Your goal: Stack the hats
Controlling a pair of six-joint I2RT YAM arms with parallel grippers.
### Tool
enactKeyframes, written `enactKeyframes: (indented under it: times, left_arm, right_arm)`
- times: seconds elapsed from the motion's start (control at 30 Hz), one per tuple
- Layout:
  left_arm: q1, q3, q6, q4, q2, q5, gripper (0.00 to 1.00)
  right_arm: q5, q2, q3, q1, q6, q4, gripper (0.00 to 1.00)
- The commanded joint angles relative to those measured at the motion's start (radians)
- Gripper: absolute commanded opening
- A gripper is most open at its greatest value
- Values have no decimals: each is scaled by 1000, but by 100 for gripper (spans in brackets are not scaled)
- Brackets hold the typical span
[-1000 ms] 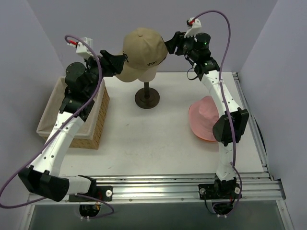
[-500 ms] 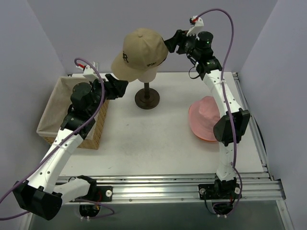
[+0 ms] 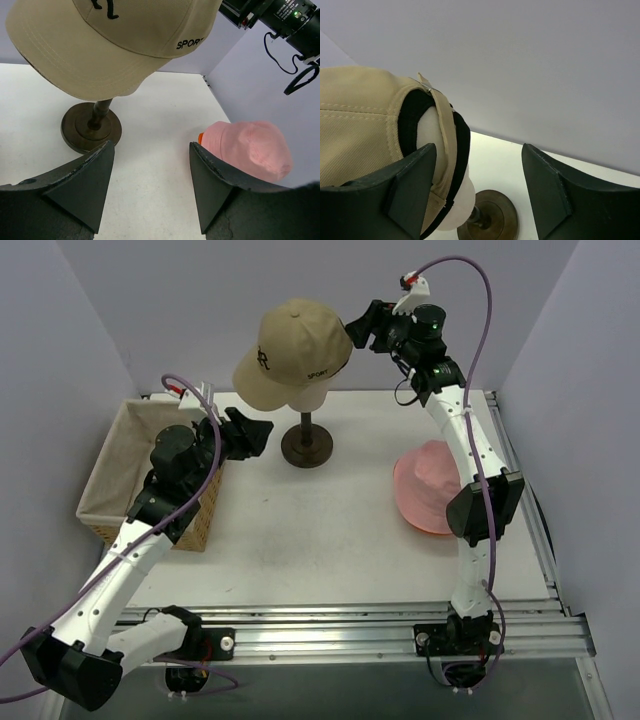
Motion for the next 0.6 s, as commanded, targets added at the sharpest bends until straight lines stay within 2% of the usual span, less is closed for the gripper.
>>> enactKeyframes:
  times: [0.0, 0.17, 0.23, 0.27, 0.37, 0.4, 0.43, 0.57]
  left_arm:
    - [-10, -26, -7, 69, -21, -2, 70]
    - [-33, -35, 9, 49, -16, -12, 73]
    - [-39, -37, 13, 15, -22, -14, 78]
    - [-47, -37, 15, 15, -24, -12, 93]
    - [-79, -24, 29, -5, -33, -9, 94]
    - [-94, -23, 35, -13, -39, -15, 94]
    - [-110, -23, 42, -25, -44, -20, 94]
    - [-194, -56, 73, -19, -86, -61, 94]
  right_arm:
    - [67, -91, 30, 3, 4, -3, 65]
    - [153, -205, -54, 1, -10, -20, 66]
    - [189, -254, -68, 0, -20, -49, 66]
    - [205, -272, -76, -2, -23, -75, 66]
    - [241, -373, -172, 0, -28, -92, 67]
    - [244, -405, -250, 6, -25, -92, 68]
    - [242, -463, -289, 10, -26, -92, 81]
    - [296, -639, -520, 58, -23, -110, 92]
